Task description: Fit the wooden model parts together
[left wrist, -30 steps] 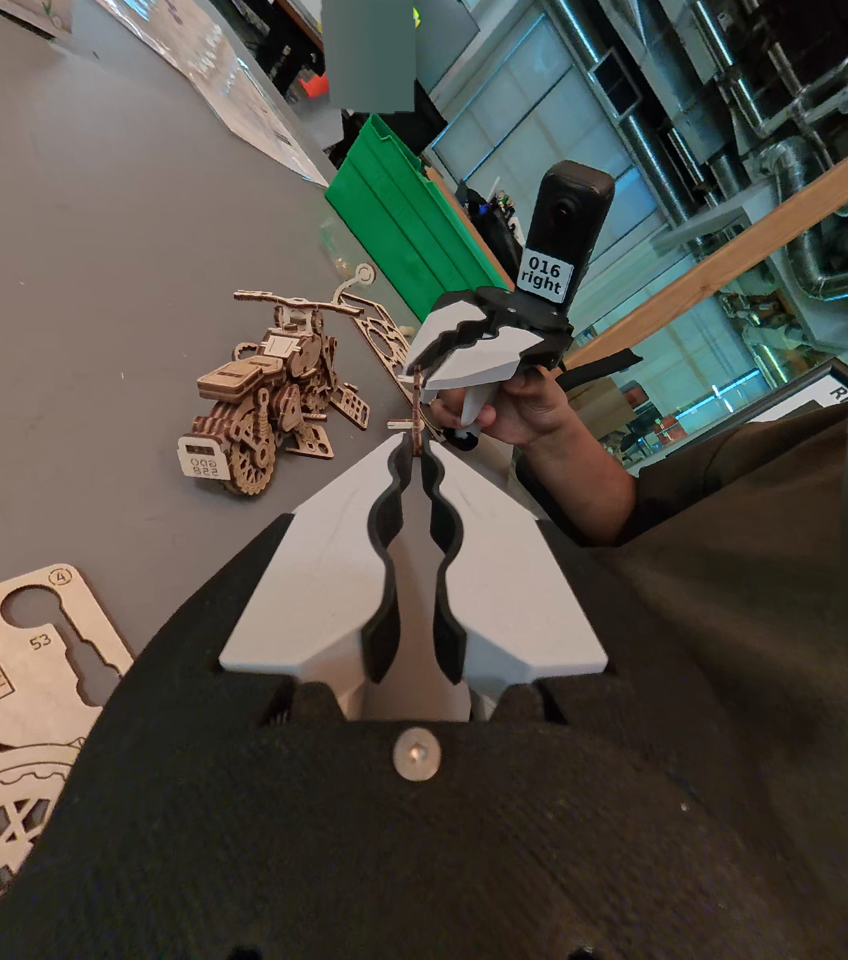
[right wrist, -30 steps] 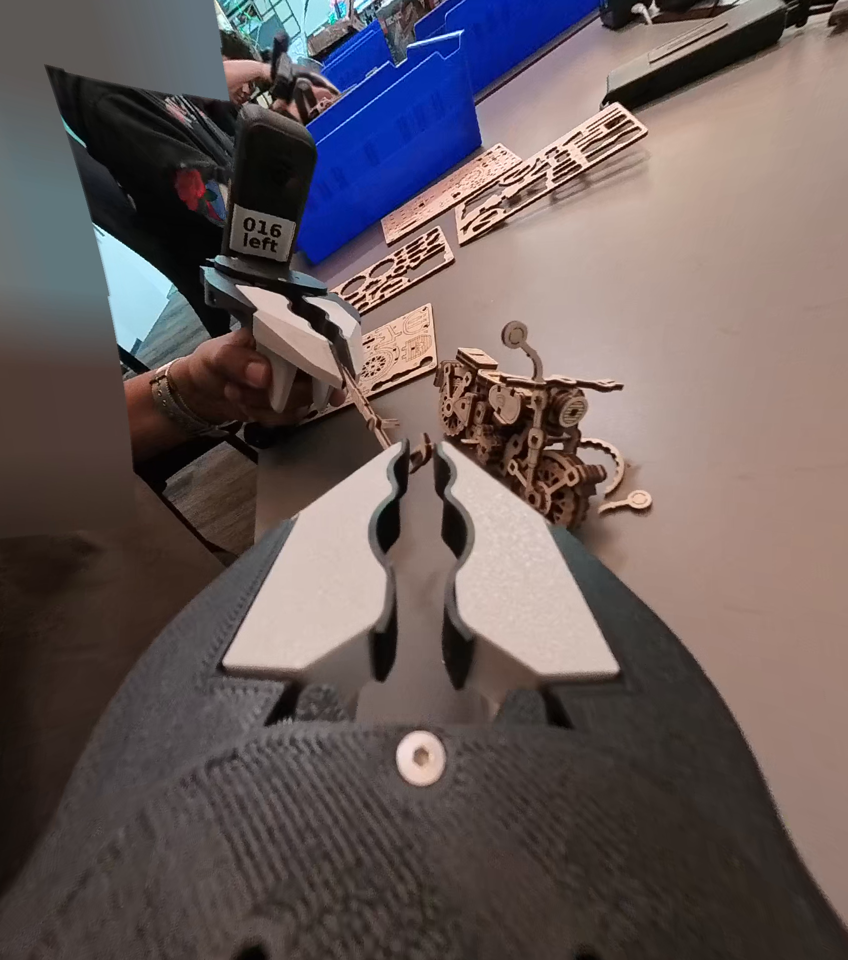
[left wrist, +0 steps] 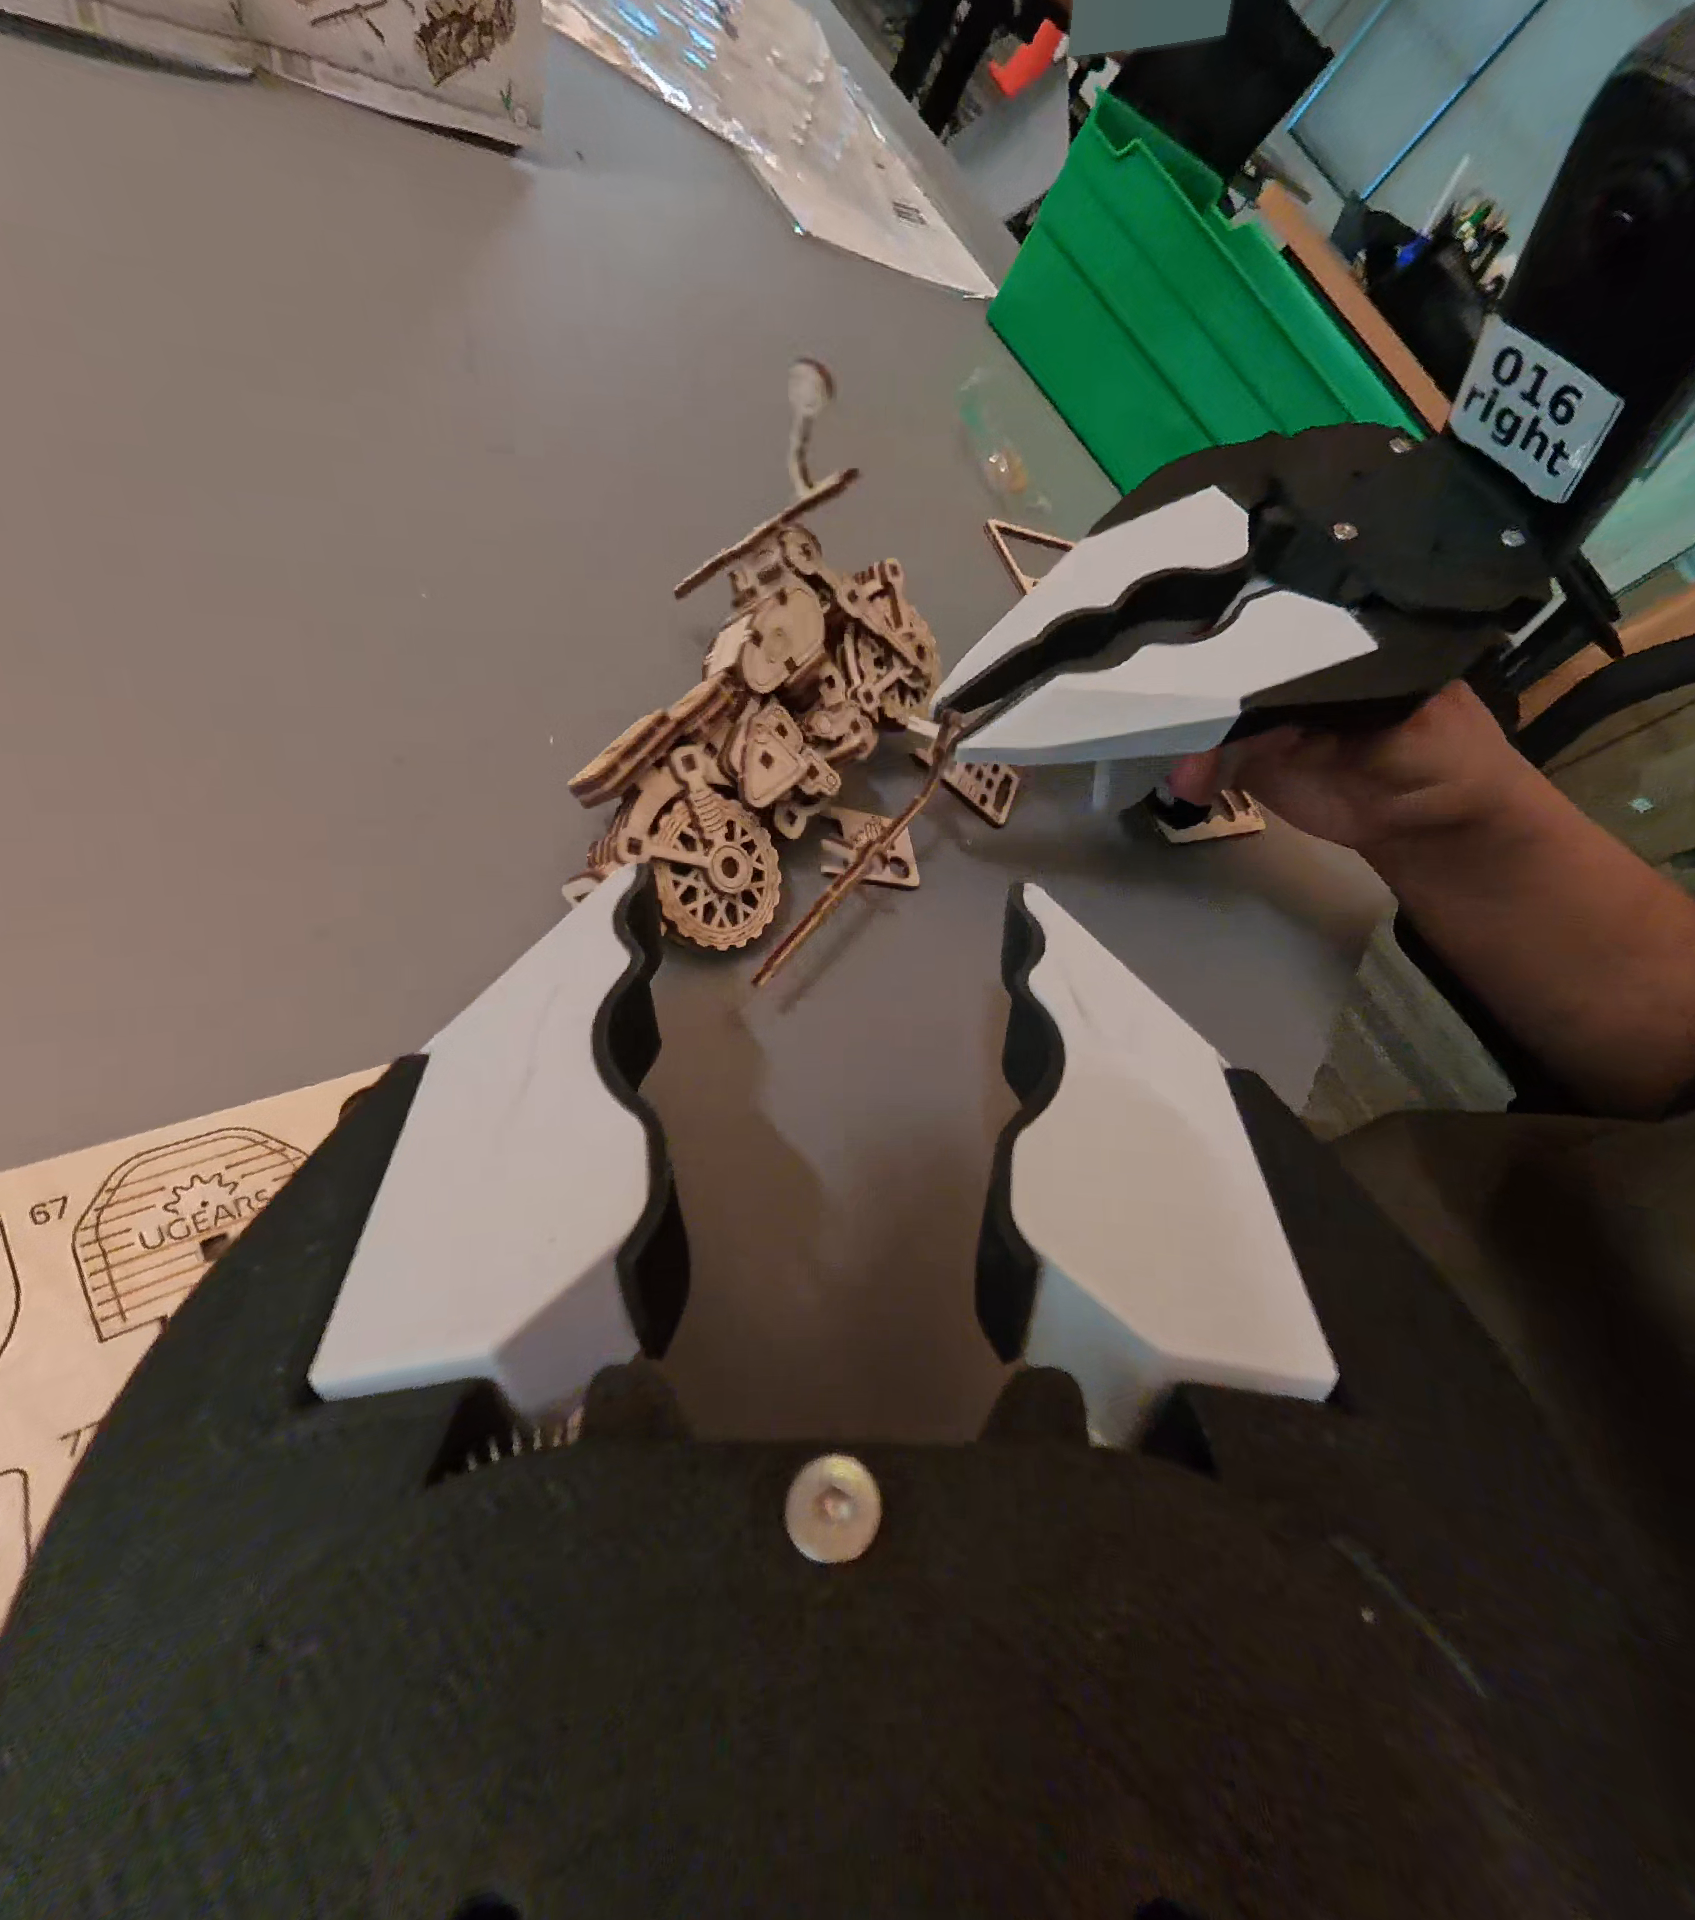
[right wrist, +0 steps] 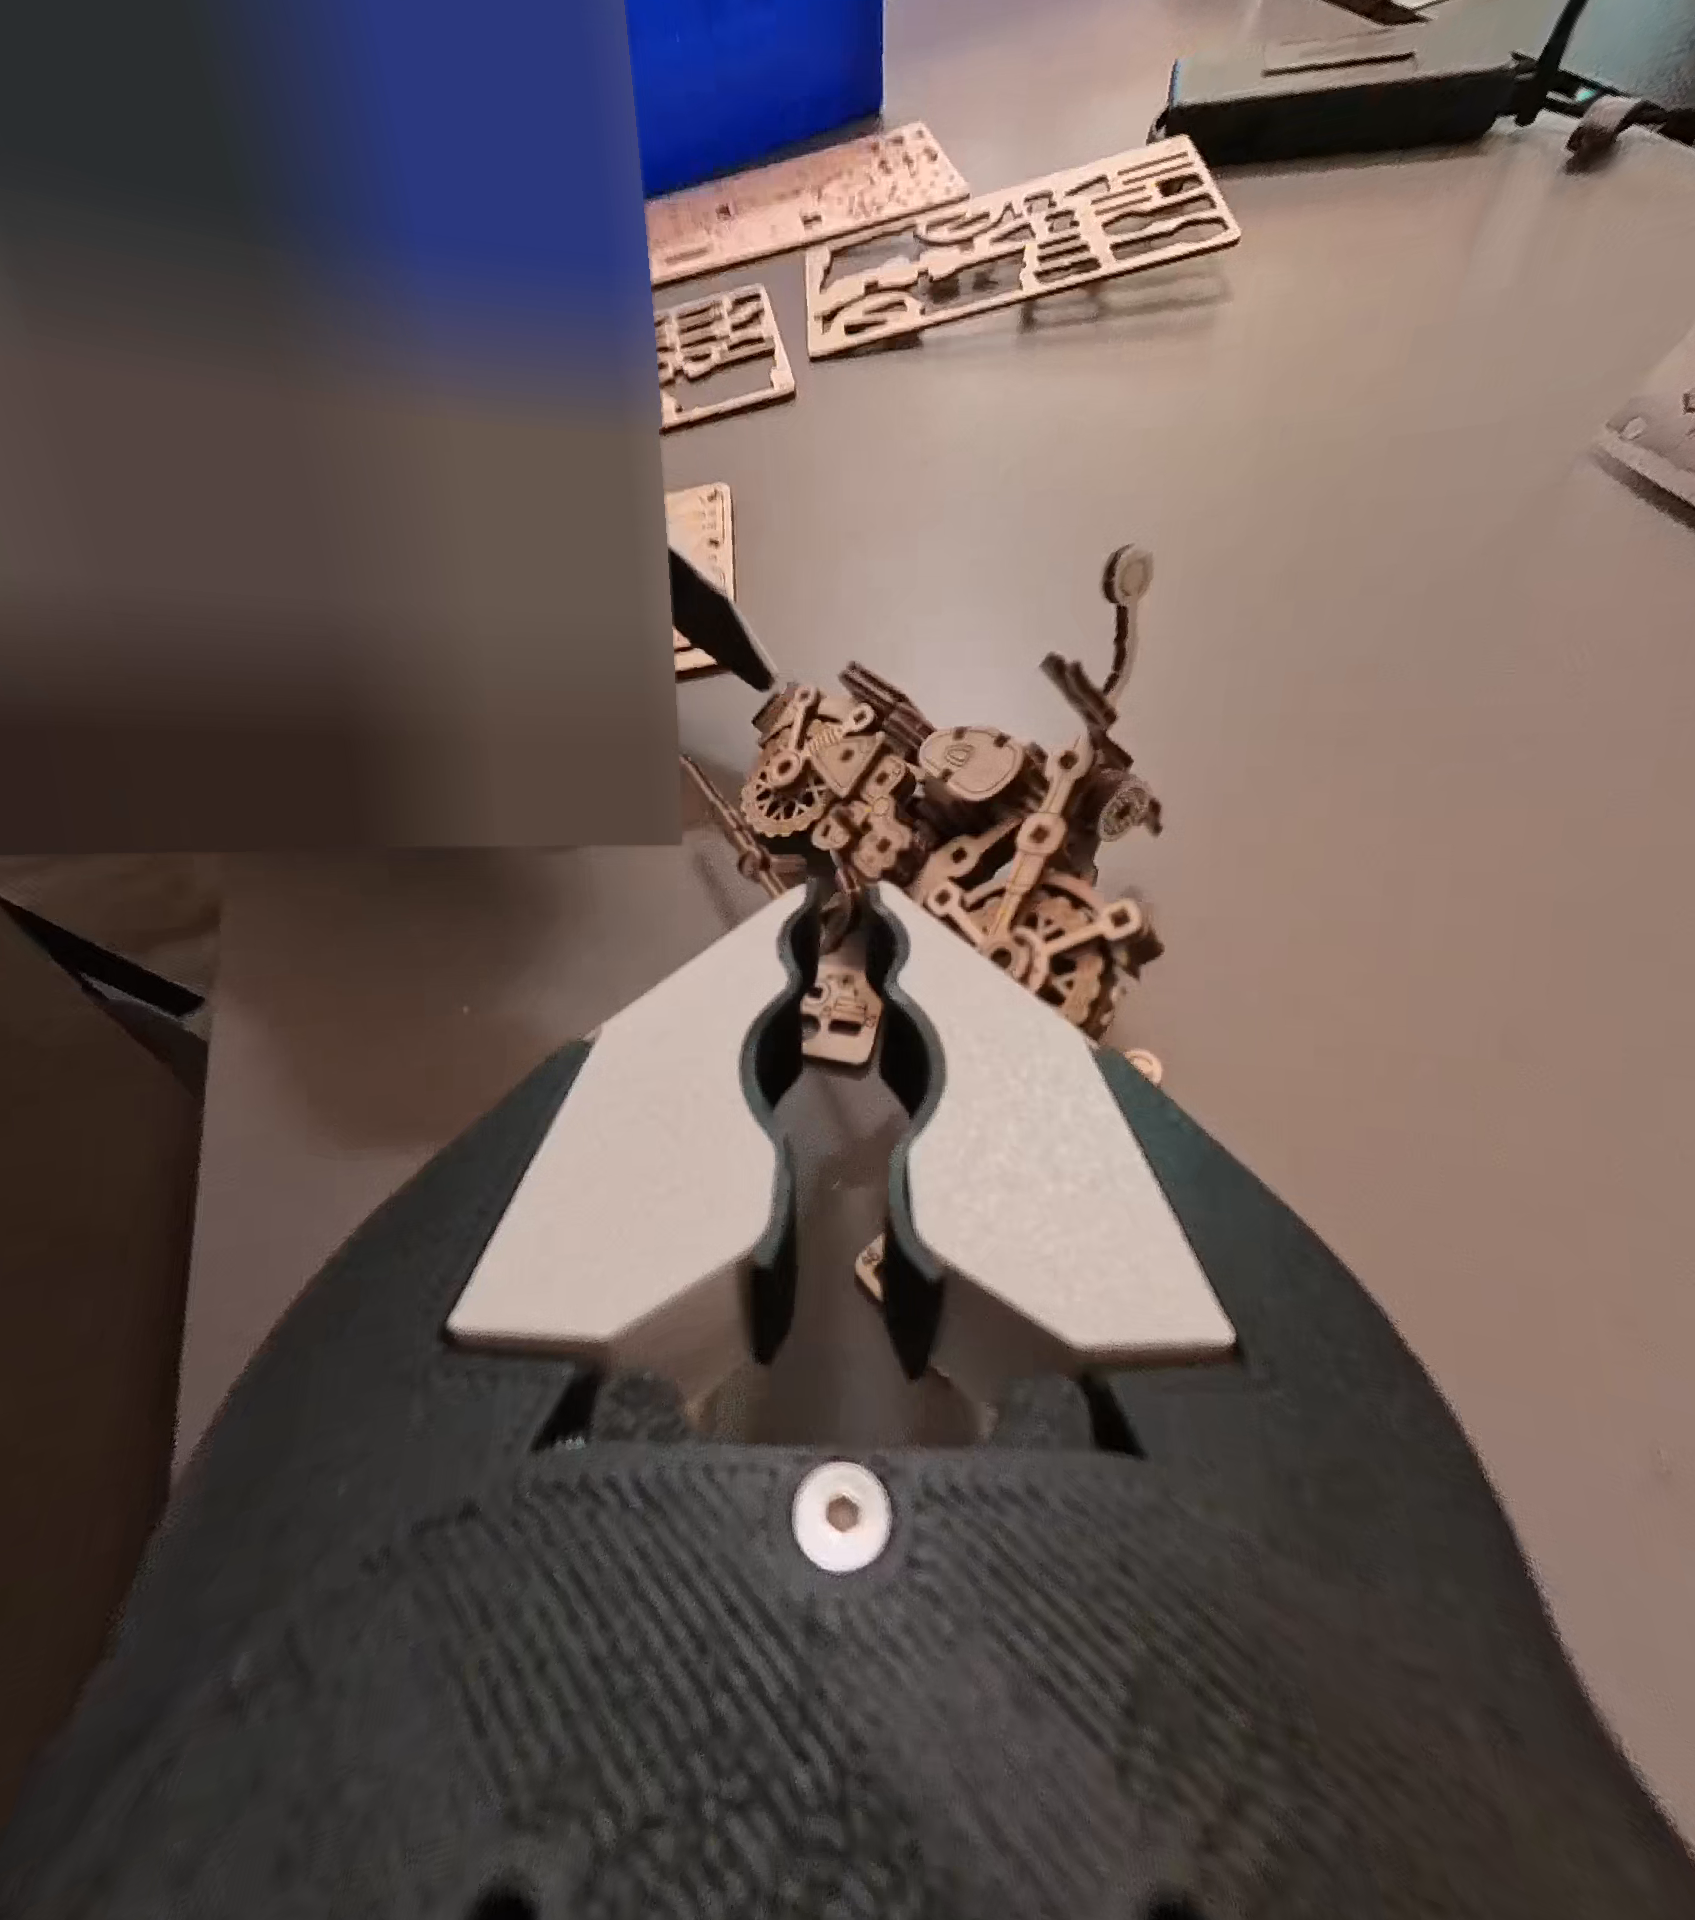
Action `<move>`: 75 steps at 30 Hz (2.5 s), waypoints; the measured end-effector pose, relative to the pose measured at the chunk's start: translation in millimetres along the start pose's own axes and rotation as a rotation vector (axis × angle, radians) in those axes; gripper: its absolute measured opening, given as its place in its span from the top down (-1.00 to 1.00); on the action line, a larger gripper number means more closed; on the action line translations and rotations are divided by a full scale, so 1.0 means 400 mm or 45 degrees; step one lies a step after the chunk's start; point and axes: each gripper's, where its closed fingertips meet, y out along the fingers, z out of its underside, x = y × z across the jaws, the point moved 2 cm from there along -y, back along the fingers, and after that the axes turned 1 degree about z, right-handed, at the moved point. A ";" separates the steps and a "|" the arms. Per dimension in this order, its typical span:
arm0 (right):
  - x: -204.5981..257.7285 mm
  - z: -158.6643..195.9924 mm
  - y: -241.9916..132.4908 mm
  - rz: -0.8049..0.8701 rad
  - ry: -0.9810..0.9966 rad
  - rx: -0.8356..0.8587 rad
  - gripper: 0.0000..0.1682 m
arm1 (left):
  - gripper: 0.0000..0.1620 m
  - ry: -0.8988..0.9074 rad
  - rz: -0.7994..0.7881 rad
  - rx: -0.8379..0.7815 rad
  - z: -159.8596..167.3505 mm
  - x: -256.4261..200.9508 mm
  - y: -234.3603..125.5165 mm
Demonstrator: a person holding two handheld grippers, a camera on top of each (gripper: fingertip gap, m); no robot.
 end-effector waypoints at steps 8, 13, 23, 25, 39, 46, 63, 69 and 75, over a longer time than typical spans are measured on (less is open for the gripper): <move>-0.025 -0.030 -0.020 -0.077 0.134 -0.077 0.93 | 0.23 -0.041 0.014 -0.078 -0.026 0.011 -0.013; -0.022 -0.055 -0.030 -0.182 0.186 -0.061 0.93 | 0.23 -0.046 -0.031 -0.107 -0.045 0.037 -0.019; -0.046 -0.067 0.021 -0.280 0.201 0.252 0.93 | 0.06 0.126 -0.139 0.014 -0.037 0.050 0.008; -0.051 -0.067 0.029 -0.265 0.213 0.287 0.92 | 0.06 0.110 -0.131 0.026 -0.036 0.051 0.014; -0.076 -0.058 0.054 -0.343 0.367 0.455 0.93 | 0.16 -0.097 -0.055 0.058 -0.034 0.079 0.031; -0.084 -0.049 0.061 -0.335 0.427 0.509 0.92 | 0.28 -0.144 -0.018 0.050 -0.036 0.082 0.030; -0.087 -0.044 0.067 -0.354 0.462 0.545 0.92 | 0.36 -0.194 0.013 0.020 -0.042 0.086 0.024; -0.088 -0.045 0.068 -0.357 0.466 0.551 0.92 | 0.37 -0.195 0.015 0.030 -0.040 0.085 0.026; -0.087 -0.046 0.069 -0.350 0.486 0.563 0.93 | 0.40 -0.197 0.009 0.038 -0.038 0.087 0.027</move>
